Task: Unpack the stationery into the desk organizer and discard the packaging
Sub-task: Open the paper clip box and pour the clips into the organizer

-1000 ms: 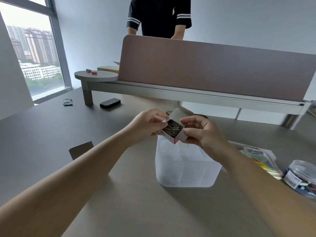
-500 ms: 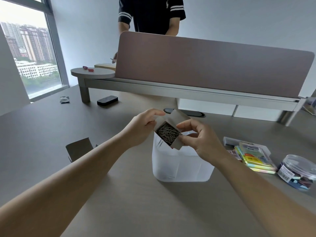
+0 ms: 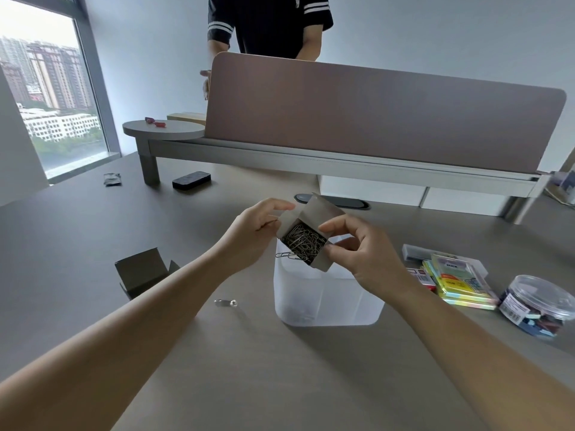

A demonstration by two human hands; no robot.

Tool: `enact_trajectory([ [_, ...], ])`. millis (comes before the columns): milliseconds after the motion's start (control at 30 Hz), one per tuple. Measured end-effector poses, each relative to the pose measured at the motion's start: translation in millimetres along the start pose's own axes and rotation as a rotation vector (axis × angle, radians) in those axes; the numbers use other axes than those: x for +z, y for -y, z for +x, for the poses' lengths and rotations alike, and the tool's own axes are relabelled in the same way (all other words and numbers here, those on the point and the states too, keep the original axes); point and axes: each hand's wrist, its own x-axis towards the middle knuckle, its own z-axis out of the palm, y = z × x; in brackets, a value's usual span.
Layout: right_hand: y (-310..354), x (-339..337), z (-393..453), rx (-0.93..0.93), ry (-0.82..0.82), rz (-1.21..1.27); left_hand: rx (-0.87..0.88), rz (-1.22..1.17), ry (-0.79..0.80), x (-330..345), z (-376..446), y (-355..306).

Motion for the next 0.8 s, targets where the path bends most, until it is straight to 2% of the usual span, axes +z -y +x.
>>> enact_trajectory([
  [467, 2.2, -3.5, -0.1, -0.017, -0.033, 0.073, -0.003, -0.039, 0.019, 6.7, 1.7, -5.4],
  [800, 2.8, 5.4, -0.4, -0.040, 0.010, 0.060, 0.002, -0.072, 0.002, -2.8, -4.3, -1.5],
])
